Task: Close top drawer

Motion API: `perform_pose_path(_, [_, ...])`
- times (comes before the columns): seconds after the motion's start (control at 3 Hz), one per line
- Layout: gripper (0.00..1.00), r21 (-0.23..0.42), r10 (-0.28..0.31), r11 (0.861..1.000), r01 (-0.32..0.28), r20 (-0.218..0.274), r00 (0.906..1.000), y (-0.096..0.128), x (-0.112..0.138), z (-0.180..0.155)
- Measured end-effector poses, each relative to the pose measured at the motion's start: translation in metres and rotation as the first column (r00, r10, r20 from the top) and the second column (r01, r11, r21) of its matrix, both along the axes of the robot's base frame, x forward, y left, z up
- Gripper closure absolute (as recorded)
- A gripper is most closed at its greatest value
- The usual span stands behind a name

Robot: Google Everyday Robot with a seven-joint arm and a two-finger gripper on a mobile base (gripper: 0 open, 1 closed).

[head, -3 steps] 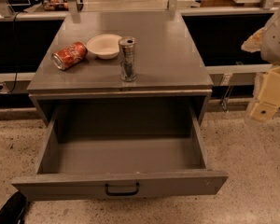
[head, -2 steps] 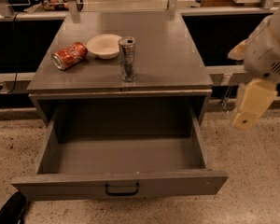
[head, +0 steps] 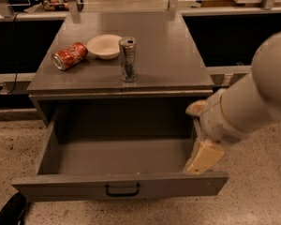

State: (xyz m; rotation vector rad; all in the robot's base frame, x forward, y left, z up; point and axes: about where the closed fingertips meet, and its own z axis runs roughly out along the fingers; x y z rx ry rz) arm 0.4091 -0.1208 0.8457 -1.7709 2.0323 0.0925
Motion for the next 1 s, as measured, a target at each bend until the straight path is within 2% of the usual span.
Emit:
perform_pose_path(0.33, [0.41,0.018,0.003,1.000,-0.001,-0.066,0.9978,0.005,-0.020,-0.064])
perform_pose_path(0.67, [0.66,0.075,0.029,0.997,-0.019,-0.141,0.9896,0.005,-0.042,-0.117])
perform_pose_path(1.0, [0.87,0.071,0.036,0.997,-0.026,-0.138,0.9898,0.005,-0.042,-0.116])
